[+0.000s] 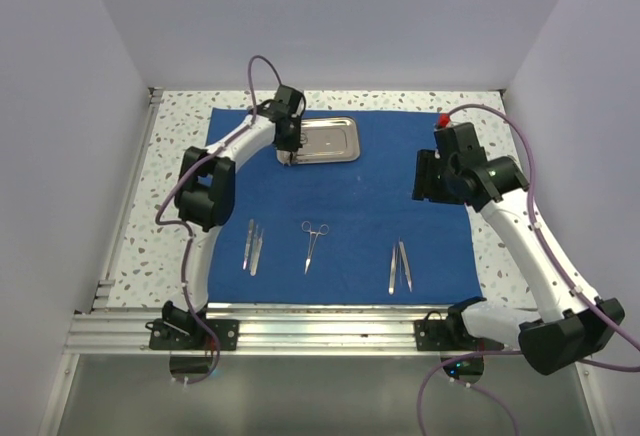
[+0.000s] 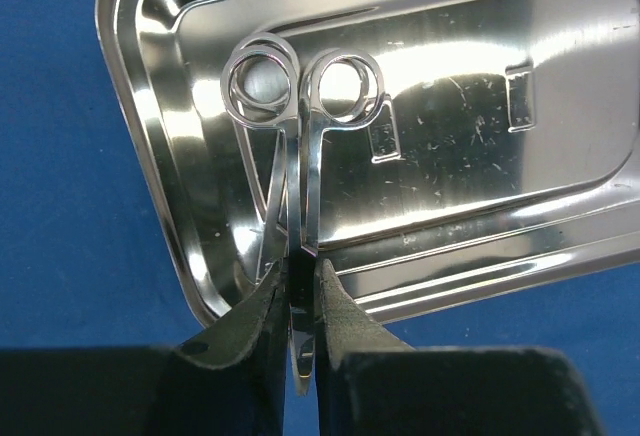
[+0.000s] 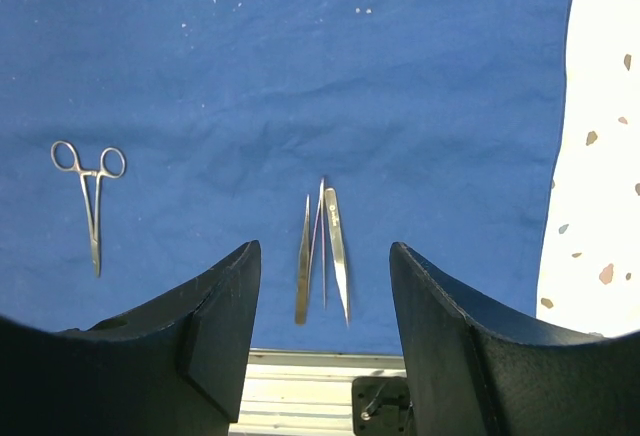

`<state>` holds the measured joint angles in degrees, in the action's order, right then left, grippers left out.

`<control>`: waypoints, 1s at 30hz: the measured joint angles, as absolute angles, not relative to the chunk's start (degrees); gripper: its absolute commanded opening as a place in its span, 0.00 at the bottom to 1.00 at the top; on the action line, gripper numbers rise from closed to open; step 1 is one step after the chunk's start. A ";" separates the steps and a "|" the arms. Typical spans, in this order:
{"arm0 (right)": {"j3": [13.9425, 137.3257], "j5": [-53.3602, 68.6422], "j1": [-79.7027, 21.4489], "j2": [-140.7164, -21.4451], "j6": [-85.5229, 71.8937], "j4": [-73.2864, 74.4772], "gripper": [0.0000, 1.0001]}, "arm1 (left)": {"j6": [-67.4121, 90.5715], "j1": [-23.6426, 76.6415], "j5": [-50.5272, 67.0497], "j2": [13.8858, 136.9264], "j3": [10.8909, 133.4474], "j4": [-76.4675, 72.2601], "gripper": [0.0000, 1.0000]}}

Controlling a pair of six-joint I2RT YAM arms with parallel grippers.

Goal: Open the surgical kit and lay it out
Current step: Pick up the medical item from the container, then place the medical item in the surgical kit.

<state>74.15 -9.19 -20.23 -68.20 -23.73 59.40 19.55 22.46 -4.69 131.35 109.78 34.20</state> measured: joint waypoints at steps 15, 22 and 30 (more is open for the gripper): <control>72.10 -9.21 -20.23 -66.35 -23.75 59.33 0.58 | 22.15 25.28 -7.81 125.64 105.47 35.86 0.00; 77.23 -6.70 -20.23 -68.40 -24.64 59.55 0.58 | 29.87 36.58 -10.96 105.03 88.47 36.47 0.00; 81.28 -5.17 -24.14 -72.03 -25.87 58.89 0.58 | 42.78 52.86 -12.88 93.97 69.43 36.99 0.00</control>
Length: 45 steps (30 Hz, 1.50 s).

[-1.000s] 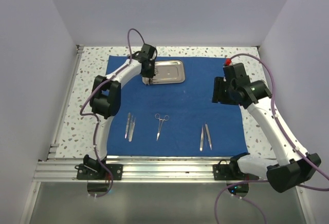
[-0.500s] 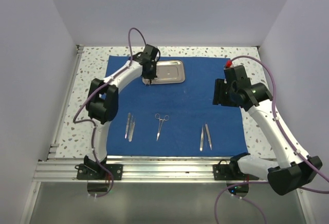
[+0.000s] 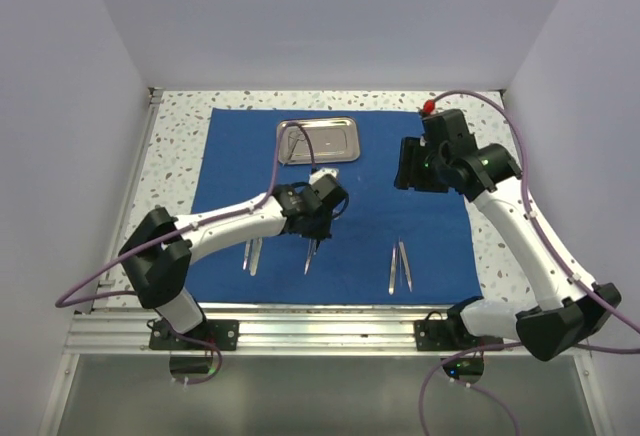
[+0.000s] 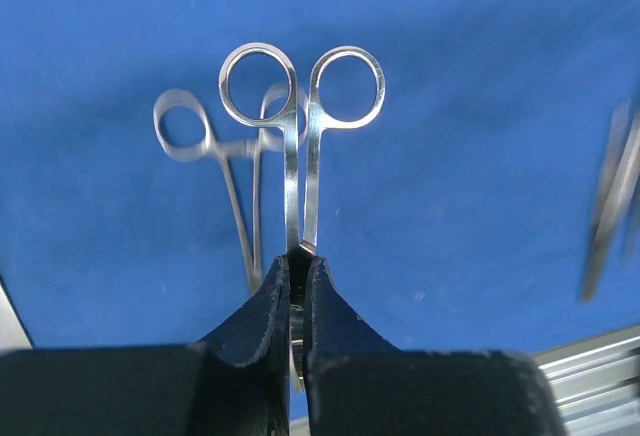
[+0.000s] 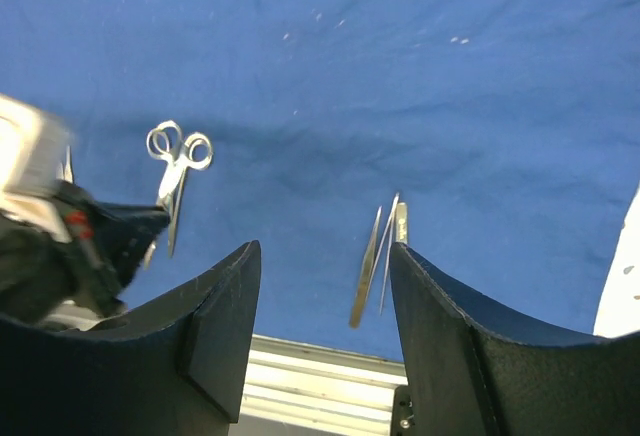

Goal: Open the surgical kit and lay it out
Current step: Place the medical item in the surgical kit, then pick up the medical item from the container.

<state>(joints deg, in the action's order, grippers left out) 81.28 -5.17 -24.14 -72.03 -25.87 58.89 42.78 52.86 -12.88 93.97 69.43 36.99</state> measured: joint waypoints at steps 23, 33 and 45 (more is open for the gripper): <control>82.06 -8.03 -29.12 -73.54 -24.80 59.24 0.58 | 41.52 50.81 -16.75 97.14 84.95 42.19 0.82; 85.62 -10.59 -27.40 -70.81 -24.56 63.51 0.59 | 22.02 29.36 -16.25 119.74 106.39 36.97 0.77; 88.38 -15.09 -27.14 -70.24 -26.44 69.82 0.59 | 11.35 24.18 -10.63 135.17 119.52 37.08 0.75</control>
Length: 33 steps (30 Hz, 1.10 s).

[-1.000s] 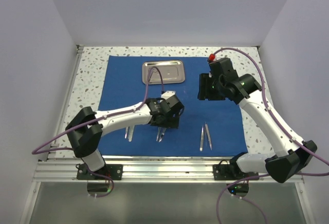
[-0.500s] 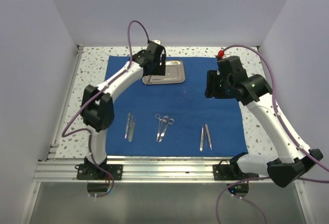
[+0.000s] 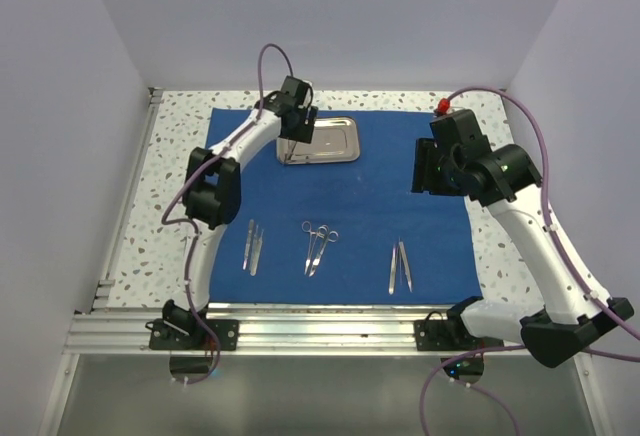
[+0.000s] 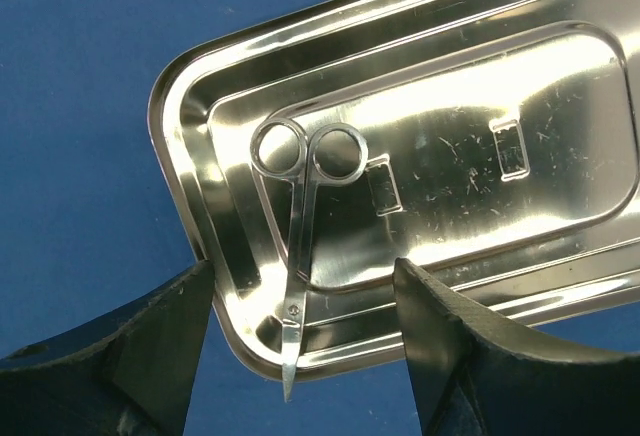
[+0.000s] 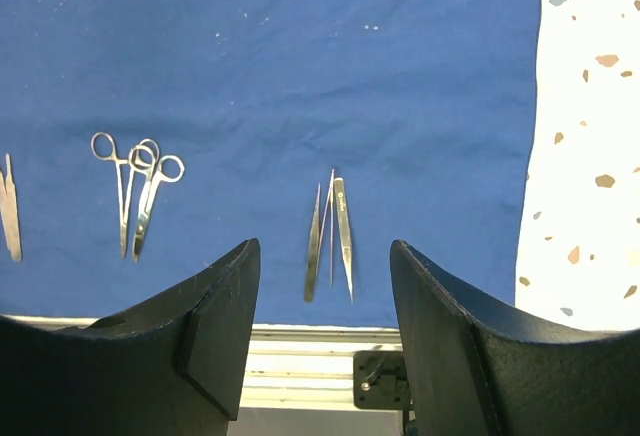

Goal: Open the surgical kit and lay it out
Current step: Pick up the medical item from the container.

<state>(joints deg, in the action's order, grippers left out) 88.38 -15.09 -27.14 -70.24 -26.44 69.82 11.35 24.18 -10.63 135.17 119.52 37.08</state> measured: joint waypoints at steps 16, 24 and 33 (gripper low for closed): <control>88.40 -16.01 -26.98 -71.70 -29.61 69.84 0.59 | 10.87 20.25 -4.34 134.54 110.67 32.01 0.62; 88.40 -15.97 -26.94 -72.01 -29.91 69.73 0.59 | 10.92 20.27 -6.20 132.79 107.20 28.73 0.57; 87.92 -15.77 -26.94 -71.99 -29.98 69.38 0.59 | 10.00 20.69 -16.05 131.07 106.61 30.94 0.56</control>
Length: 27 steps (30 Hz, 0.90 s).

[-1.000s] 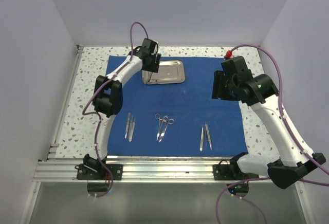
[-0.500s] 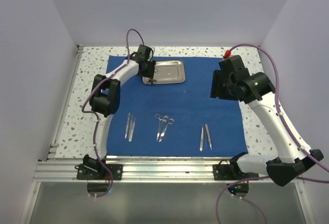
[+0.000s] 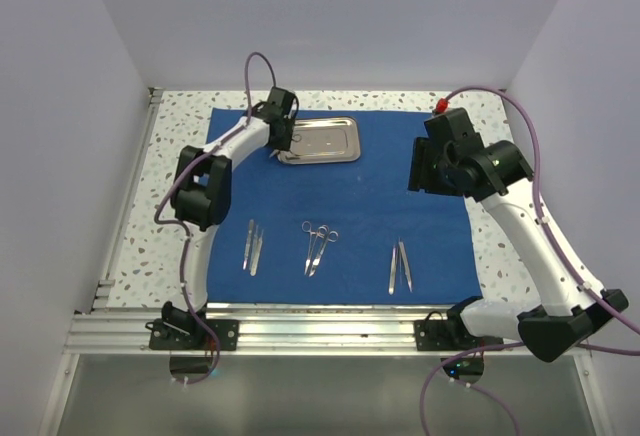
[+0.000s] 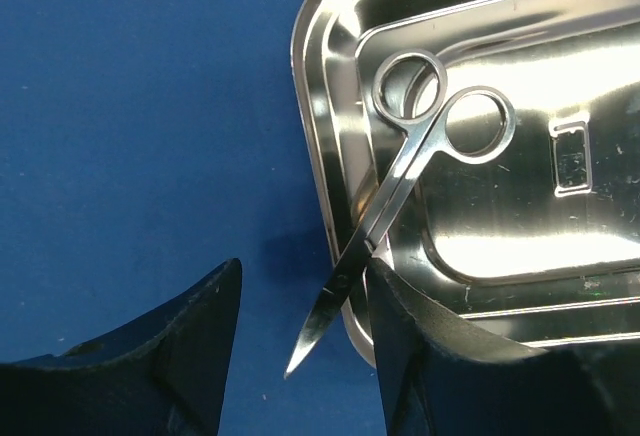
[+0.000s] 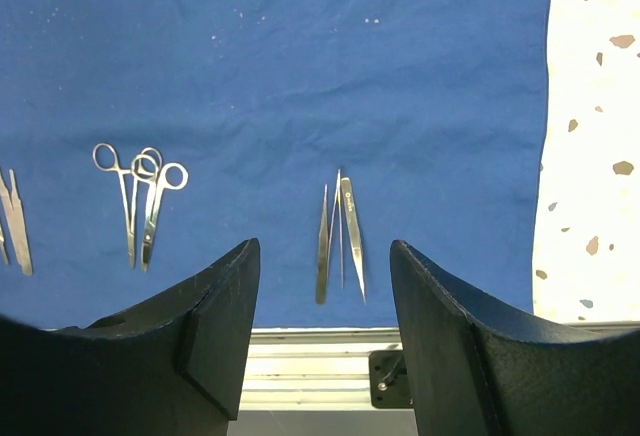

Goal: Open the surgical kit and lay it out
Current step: Pick up the medical item from the container.

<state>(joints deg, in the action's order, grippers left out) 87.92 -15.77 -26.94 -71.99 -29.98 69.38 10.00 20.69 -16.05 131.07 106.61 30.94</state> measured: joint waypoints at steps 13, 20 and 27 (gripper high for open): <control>87.50 -15.53 -26.59 -71.99 -29.56 69.38 0.59 | 6.44 24.05 -15.25 129.23 106.10 30.46 0.55; 87.48 -15.51 -25.87 -71.99 -28.99 69.38 0.59 | 6.39 23.68 -13.91 131.00 106.17 30.52 0.53; 87.29 -15.49 -24.97 -71.94 -28.36 69.38 0.59 | 6.37 23.24 -13.39 133.21 107.81 30.52 0.36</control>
